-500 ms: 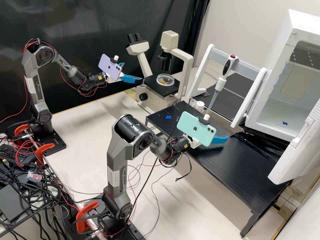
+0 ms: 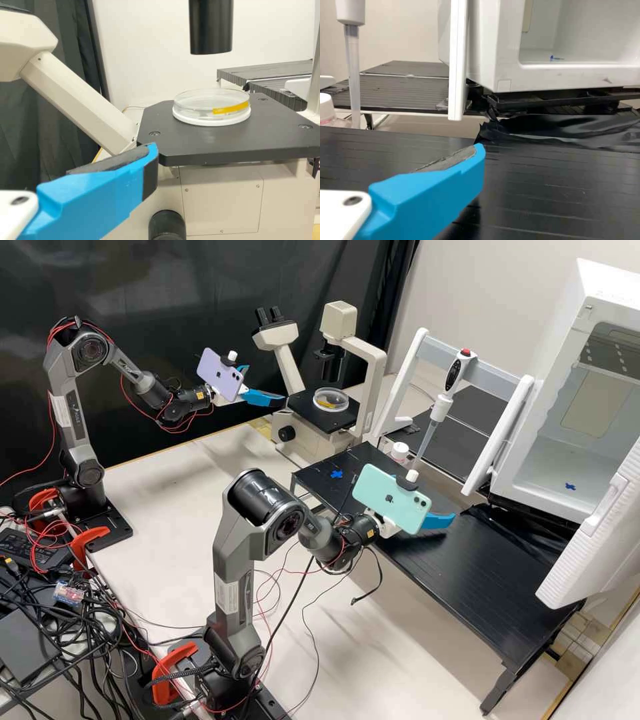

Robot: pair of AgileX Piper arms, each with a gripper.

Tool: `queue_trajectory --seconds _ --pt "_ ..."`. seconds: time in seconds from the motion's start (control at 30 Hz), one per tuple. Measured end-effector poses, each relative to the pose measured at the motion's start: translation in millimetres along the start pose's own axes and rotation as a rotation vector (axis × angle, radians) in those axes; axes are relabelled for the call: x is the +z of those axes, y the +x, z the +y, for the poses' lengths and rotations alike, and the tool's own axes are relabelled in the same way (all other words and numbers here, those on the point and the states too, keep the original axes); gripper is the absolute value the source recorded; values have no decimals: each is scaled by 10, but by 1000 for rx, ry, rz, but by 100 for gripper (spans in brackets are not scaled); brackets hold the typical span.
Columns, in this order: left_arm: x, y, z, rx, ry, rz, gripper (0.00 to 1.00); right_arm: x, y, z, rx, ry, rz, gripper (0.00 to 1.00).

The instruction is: Move the petri dish to the bench

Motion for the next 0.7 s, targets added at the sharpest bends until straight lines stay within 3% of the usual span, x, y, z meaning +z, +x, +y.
queue_trajectory --seconds 0.27,0.6,0.7 --pt "0 0 0 0 0 0 100 -185 -243 40 27 0 80 100" --pt "0 0 0 0 0 0 100 -731 -548 -146 5 3 264 100" --pt "0 0 0 0 0 0 100 -964 -648 -328 -47 -70 350 100"
